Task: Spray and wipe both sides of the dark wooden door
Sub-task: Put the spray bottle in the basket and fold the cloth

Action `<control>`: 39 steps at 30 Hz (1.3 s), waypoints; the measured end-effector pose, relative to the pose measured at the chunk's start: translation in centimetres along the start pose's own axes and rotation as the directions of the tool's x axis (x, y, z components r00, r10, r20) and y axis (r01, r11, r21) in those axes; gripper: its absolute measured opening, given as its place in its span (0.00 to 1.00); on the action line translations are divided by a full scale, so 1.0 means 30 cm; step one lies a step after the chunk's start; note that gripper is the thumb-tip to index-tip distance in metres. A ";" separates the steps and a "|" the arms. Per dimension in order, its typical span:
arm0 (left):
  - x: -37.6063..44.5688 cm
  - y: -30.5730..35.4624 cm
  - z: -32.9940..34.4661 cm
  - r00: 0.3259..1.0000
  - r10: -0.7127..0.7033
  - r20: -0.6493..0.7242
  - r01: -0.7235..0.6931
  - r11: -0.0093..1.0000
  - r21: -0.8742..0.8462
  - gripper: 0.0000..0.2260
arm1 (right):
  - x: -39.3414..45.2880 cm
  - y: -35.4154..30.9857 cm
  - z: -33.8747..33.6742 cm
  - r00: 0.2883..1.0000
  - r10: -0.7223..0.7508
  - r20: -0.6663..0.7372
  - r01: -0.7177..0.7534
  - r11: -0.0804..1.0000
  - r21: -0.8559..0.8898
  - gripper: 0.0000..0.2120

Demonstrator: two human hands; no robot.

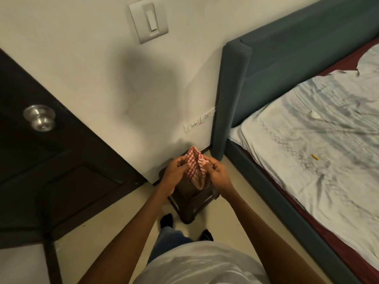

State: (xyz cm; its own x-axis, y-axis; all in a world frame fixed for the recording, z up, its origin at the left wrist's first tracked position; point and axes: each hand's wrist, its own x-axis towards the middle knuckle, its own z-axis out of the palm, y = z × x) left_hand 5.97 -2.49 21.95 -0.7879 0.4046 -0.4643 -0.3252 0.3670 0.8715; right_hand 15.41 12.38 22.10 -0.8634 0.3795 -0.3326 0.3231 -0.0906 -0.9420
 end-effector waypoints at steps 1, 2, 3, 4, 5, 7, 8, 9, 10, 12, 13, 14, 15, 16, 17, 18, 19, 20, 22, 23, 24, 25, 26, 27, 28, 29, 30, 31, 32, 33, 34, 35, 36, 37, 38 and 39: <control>0.000 0.000 -0.020 1.000 0.002 -0.029 -0.001 1.000 0.020 0.11 | 0.009 -0.006 -0.006 1.000 -0.001 -0.001 0.001 1.000 -0.025 0.12; -0.001 -0.001 -0.041 0.998 0.009 -0.054 -0.008 1.000 0.026 0.10 | 0.019 -0.008 -0.016 1.000 -0.009 -0.007 0.008 0.998 -0.057 0.12; -0.003 0.004 -0.063 0.997 0.018 -0.080 -0.014 0.999 0.049 0.09 | 0.029 -0.010 -0.030 0.999 -0.029 -0.019 0.027 0.995 -0.095 0.12; -0.004 0.006 -0.087 0.994 0.029 -0.105 -0.022 0.997 0.070 0.09 | 0.043 -0.010 -0.046 0.998 -0.057 -0.031 0.052 0.988 -0.147 0.12; -0.006 0.006 -0.109 0.992 0.038 -0.117 -0.025 0.994 0.111 0.10 | 0.054 -0.011 -0.065 0.996 -0.082 -0.041 0.072 0.977 -0.200 0.13; -0.005 -0.002 -0.150 0.994 0.045 -0.104 -0.023 0.978 0.207 0.12 | 0.073 -0.022 -0.098 0.993 -0.102 -0.056 0.082 0.957 -0.280 0.13; -0.004 -0.011 -0.165 0.996 0.050 -0.079 -0.028 0.963 0.266 0.12 | 0.081 -0.031 -0.112 0.992 -0.108 -0.058 0.085 0.947 -0.311 0.13; -0.002 -0.021 -0.178 0.997 0.056 -0.050 -0.036 0.945 0.326 0.13 | 0.088 -0.042 -0.122 0.991 -0.124 -0.050 0.101 0.936 -0.336 0.12; 0.003 -0.035 -0.189 0.997 0.064 -0.033 -0.047 0.926 0.374 0.13 | 0.097 -0.048 -0.129 0.990 -0.139 -0.036 0.117 0.925 -0.361 0.13; 0.010 -0.050 -0.199 0.992 0.108 -0.063 -0.069 0.894 0.442 0.12 | 0.112 -0.059 -0.130 0.990 -0.141 -0.012 0.127 0.924 -0.361 0.12; 0.012 -0.046 -0.198 0.984 0.138 -0.109 -0.071 0.879 0.472 0.11 | 0.117 -0.067 -0.124 0.993 -0.116 -0.014 0.105 0.942 -0.320 0.12; 0.018 -0.047 -0.194 0.968 0.185 -0.169 -0.079 0.866 0.494 0.10 | 0.119 -0.077 -0.116 0.997 -0.077 -0.022 0.069 0.965 -0.253 0.12; 0.017 -0.041 -0.186 0.947 0.233 -0.220 -0.096 0.861 0.500 0.09 | 0.118 -0.088 -0.102 0.999 -0.037 -0.026 0.032 0.985 -0.168 0.11; 0.016 -0.037 -0.173 0.931 0.271 -0.245 -0.125 0.866 0.484 0.08 | 0.114 -0.100 -0.087 1.000 -0.001 -0.022 -0.001 0.996 -0.085 0.11; 0.008 -0.031 -0.153 0.930 0.282 -0.236 -0.154 0.881 0.447 0.07 | 0.109 -0.108 -0.068 0.999 0.030 -0.011 -0.030 0.999 -0.011 0.10; -0.001 -0.026 -0.127 0.942 0.279 -0.187 -0.189 0.901 0.392 0.07 | 0.103 -0.110 -0.049 0.998 0.061 0.002 -0.062 0.997 0.046 0.09; -0.014 -0.019 -0.101 0.960 0.260 -0.109 -0.214 0.924 0.317 0.07 | 0.099 -0.111 -0.029 0.996 0.093 0.012 -0.094 0.991 0.092 0.09; -0.021 -0.019 -0.075 0.971 0.238 -0.033 -0.224 0.946 0.233 0.09 | 0.096 -0.109 -0.012 0.993 0.118 0.011 -0.119 0.986 0.121 0.09; -0.029 -0.023 -0.035 0.977 0.210 0.048 -0.214 0.968 0.128 0.15 | 0.094 -0.105 0.012 0.990 0.140 0.000 -0.139 0.980 0.139 0.11; -0.030 -0.021 -0.020 0.978 0.201 0.053 -0.205 0.974 0.091 0.17 | 0.095 -0.105 0.015 0.989 0.146 0.004 -0.144 0.977 0.156 0.13; -0.028 -0.023 -0.011 0.981 0.191 0.037 -0.193 0.979 0.060 0.18 | 0.096 -0.106 0.013 0.989 0.148 0.023 -0.150 0.971 0.185 0.14; -0.025 -0.021 -0.004 0.983 0.181 0.017 -0.182 0.983 0.032 0.18 | 0.099 -0.106 0.009 0.987 0.150 0.058 -0.159 0.962 0.223 0.15; -0.018 -0.023 -0.001 0.984 0.176 0.001 -0.176 0.984 0.004 0.18 | 0.101 -0.106 0.002 0.983 0.149 0.106 -0.172 0.953 0.251 0.17; -0.016 -0.021 0.001 0.985 0.170 -0.008 -0.170 0.985 -0.025 0.17 | 0.101 -0.108 -0.004 0.976 0.140 0.164 -0.181 0.946 0.269 0.19; -0.014 -0.017 0.001 0.985 0.170 -0.018 -0.171 0.984 -0.055 0.16 | 0.102 -0.110 -0.009 0.967 0.122 0.223 -0.182 0.945 0.273 0.20; -0.013 -0.012 0.001 0.984 0.174 -0.031 -0.176 0.981 -0.087 0.15 | 0.100 -0.114 -0.011 0.956 0.102 0.275 -0.180 0.945 0.274 0.20; -0.012 -0.006 0.002 0.982 0.183 -0.046 -0.188 0.974 -0.124 0.13 | 0.100 -0.116 -0.011 0.946 0.085 0.313 -0.174 0.947 0.269 0.22; -0.013 0.005 0.003 0.979 0.193 -0.062 -0.200 0.967 -0.156 0.13 | 0.097 -0.121 -0.009 0.937 0.068 0.342 -0.167 0.949 0.269 0.24; -0.012 0.014 0.003 0.978 0.195 -0.076 -0.206 0.962 -0.179 0.12 | 0.091 -0.132 -0.003 0.932 0.047 0.359 -0.147 0.955 0.256 0.27; -0.011 0.023 0.002 0.977 0.193 -0.086 -0.207 0.959 -0.194 0.12 | 0.085 -0.141 0.006 0.934 0.025 0.357 -0.114 0.967 0.230 0.29; -0.007 0.028 0.000 0.978 0.189 -0.086 -0.203 0.958 -0.204 0.12 | 0.081 -0.146 0.015 0.937 0.003 0.349 -0.073 0.979 0.188 0.30; -0.004 0.031 -0.002 0.980 0.186 -0.072 -0.197 0.959 -0.206 0.14 | 0.076 -0.151 0.024 0.941 -0.014 0.338 -0.039 0.988 0.150 0.30; -0.001 0.030 -0.007 0.983 0.176 -0.053 -0.183 0.964 -0.195 0.16 | 0.074 -0.157 0.032 0.947 -0.020 0.320 -0.018 0.993 0.116 0.30; 0.000 0.031 -0.009 0.987 0.160 -0.029 -0.163 0.969 -0.187 0.20 | 0.068 -0.168 0.041 0.954 -0.019 0.301 -0.011 0.995 0.095 0.29; -0.001 0.030 -0.010 0.989 0.148 -0.008 -0.147 0.973 -0.180 0.23 | 0.068 -0.171 0.047 0.959 -0.017 0.282 -0.004 0.997 0.076 0.28; -0.004 0.030 -0.013 0.989 0.146 0.005 -0.143 0.974 -0.175 0.26 | 0.071 -0.171 0.051 0.964 -0.012 0.266 -0.003 0.998 0.055 0.27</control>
State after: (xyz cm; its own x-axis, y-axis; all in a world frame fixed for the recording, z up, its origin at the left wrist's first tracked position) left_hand 5.58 -2.54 22.86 -0.8245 0.4575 -0.3331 -0.2961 0.1528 0.9429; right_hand 11.32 12.25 26.16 -0.9392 0.1219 -0.3211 0.3036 -0.1426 -0.9421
